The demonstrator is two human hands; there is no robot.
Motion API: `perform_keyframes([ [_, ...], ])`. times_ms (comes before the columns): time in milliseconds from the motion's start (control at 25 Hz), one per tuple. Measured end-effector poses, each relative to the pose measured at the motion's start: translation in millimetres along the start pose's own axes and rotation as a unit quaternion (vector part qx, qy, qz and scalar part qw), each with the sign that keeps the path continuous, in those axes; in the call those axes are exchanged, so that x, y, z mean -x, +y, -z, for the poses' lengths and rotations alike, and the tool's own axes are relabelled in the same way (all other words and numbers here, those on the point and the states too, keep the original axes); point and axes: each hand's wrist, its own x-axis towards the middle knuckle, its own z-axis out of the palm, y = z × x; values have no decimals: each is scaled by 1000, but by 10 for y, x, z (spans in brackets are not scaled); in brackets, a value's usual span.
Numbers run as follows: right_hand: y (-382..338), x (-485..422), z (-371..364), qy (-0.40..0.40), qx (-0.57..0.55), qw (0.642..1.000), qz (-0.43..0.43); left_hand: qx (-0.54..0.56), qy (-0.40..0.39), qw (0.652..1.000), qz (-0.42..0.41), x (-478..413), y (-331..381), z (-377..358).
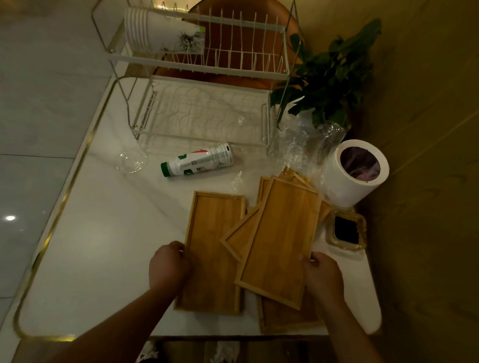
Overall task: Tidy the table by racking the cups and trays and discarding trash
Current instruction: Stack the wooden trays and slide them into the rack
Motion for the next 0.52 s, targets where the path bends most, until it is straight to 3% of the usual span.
perform_keyframes([
  [120, -8, 51, 105, 10, -24, 999, 22, 5, 11, 1000, -4, -17, -97, 134],
  [280, -225, 309, 73, -33, -60, 995, 66, -5, 37, 999, 2, -99, -489, 392],
  [520, -931, 724, -773, -67, -66, 991, 99, 8, 62, 997, 48, -297, -1109, 819],
])
